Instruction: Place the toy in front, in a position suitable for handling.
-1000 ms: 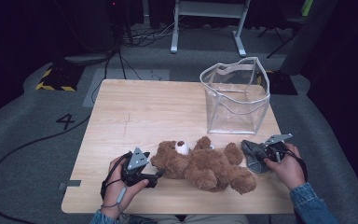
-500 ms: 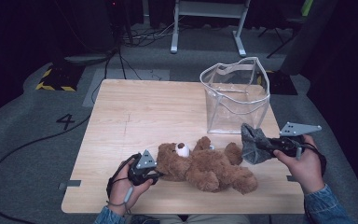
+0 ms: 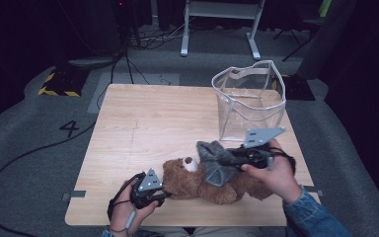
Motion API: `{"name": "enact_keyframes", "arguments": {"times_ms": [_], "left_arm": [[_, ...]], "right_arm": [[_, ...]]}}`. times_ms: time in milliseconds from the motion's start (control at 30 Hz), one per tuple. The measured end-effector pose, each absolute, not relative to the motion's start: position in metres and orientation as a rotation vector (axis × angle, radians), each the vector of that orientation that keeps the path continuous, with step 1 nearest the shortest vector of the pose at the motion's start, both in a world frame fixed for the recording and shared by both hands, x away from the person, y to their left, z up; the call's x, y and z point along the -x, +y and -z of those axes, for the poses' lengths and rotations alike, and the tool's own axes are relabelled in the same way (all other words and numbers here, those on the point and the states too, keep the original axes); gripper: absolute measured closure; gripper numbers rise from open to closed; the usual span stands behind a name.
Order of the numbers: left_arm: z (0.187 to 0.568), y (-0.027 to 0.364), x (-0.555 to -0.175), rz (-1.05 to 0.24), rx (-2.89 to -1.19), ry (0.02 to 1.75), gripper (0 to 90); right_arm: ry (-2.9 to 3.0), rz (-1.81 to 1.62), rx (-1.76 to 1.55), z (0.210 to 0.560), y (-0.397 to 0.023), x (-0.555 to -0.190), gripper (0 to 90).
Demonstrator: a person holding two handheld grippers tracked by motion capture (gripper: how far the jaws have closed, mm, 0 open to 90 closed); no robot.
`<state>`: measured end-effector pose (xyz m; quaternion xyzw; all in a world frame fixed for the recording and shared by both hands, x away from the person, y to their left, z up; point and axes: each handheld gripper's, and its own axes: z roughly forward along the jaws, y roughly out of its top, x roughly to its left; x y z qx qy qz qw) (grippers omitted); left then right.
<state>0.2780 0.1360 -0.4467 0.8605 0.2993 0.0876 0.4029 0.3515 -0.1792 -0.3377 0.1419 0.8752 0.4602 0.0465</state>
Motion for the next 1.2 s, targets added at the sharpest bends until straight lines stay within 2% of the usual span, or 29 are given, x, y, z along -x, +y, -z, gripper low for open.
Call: {"name": "enact_keyframes", "arguments": {"times_ms": [233,433,833,1200], "left_arm": [[0.444,0.139,-0.276,-0.233,-2.139,0.756,72.3],[0.445,0.139,-0.277,-0.250,-2.170,0.769,73.1],[0.450,0.143,-0.282,-0.246,-2.135,0.783,73.9],[0.452,0.145,-0.283,-0.252,-2.124,0.781,75.4]], "right_arm": [[2.805,-1.377,-0.230,0.358,-0.107,-0.338,74.3],[2.829,-1.284,-0.148,0.377,-0.082,-0.332,74.2],[2.791,-1.198,-0.316,0.387,-0.128,-0.347,74.3],[2.733,-1.228,-0.456,0.382,-0.173,-0.348,74.2]]}}
